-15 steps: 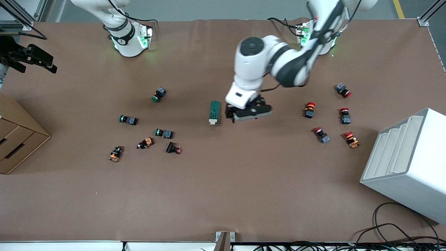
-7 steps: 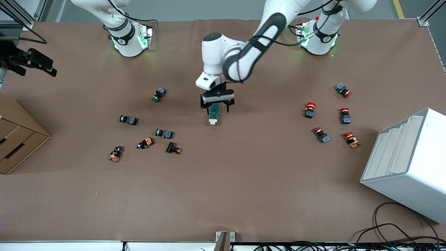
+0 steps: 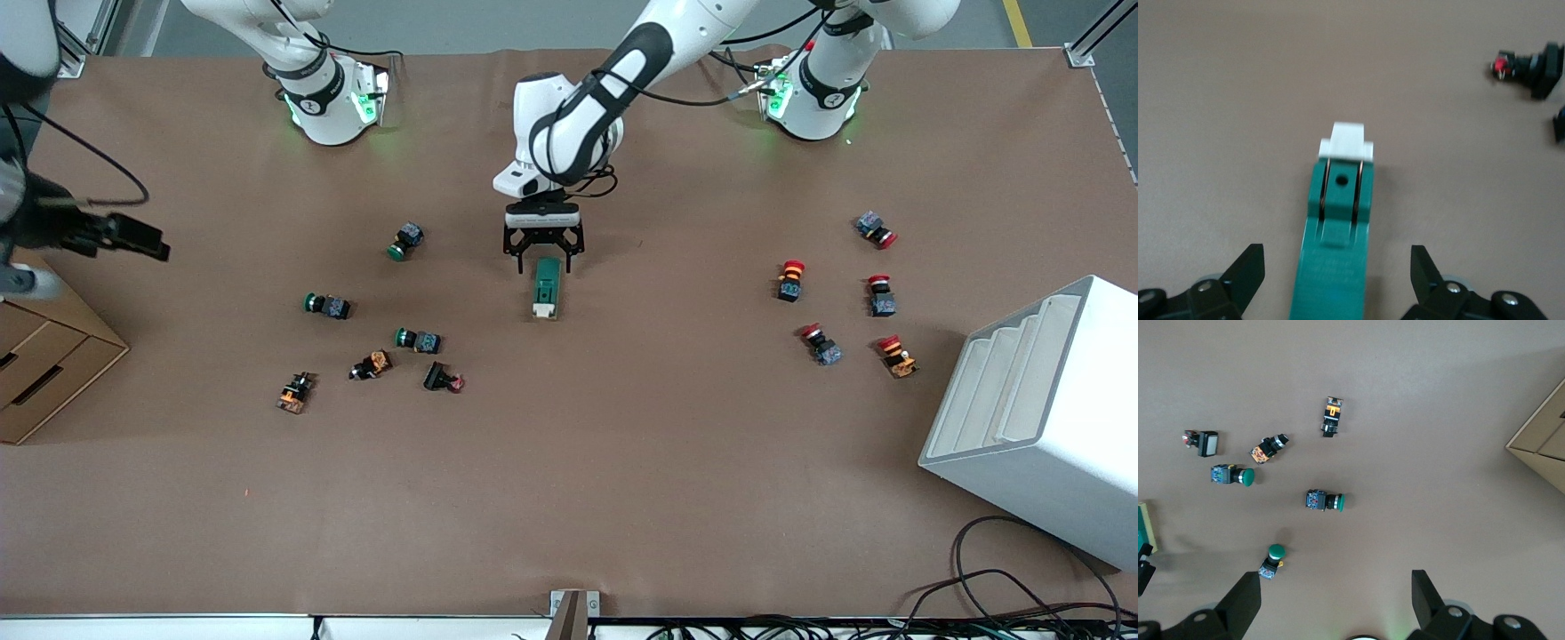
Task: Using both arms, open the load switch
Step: 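Hold the green switch with the left gripper while the right gripper approaches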
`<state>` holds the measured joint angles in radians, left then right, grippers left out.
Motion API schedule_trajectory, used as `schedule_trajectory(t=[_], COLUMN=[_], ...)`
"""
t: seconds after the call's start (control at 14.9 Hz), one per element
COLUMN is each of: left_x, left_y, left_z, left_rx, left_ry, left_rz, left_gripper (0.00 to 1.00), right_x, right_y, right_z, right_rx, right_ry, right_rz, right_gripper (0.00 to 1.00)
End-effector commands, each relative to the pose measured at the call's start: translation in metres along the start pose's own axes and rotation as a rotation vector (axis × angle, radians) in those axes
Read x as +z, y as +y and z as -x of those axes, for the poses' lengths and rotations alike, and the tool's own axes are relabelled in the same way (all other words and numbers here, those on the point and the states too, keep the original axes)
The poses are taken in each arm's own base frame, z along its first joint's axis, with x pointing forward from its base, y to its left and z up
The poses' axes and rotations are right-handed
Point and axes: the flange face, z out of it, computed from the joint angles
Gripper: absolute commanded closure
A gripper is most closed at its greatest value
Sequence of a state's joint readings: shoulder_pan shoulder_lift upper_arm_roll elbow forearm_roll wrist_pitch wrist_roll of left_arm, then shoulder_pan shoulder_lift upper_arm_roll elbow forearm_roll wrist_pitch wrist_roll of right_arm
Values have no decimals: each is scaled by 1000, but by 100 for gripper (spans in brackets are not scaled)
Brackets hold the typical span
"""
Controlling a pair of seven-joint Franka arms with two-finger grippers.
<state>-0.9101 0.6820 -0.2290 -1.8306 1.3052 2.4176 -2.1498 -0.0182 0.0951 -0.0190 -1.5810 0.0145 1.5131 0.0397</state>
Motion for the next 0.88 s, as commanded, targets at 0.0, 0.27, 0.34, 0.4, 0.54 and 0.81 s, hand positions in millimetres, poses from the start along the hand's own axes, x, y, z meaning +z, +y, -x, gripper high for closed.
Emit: schedule_trajectory(t=[0.0, 0.27, 0.34, 0.4, 0.54, 0.81], left_x=[6, 2, 1, 1, 2, -4], left_y=[-4, -8, -8, -7, -8, -12], left_z=[27, 56, 59, 59, 66, 84], left_rx=[24, 63, 60, 78, 51, 28], left_ry=[85, 110, 119, 141, 149, 170], left_rz=[2, -4, 5, 28, 42, 30], left_gripper=[3, 3, 3, 3, 3, 3], right_x=[11, 26, 33, 42, 63, 123], right_y=[-8, -60, -81, -101, -150, -239], right_z=[-12, -16, -19, -21, -24, -29], right_rx=[-10, 120, 159, 210, 290, 472], right_ry=[-11, -17, -17, -18, -11, -12], right_rz=[54, 38, 32, 31, 39, 59], right_gripper=[0, 0, 0, 0, 0, 0])
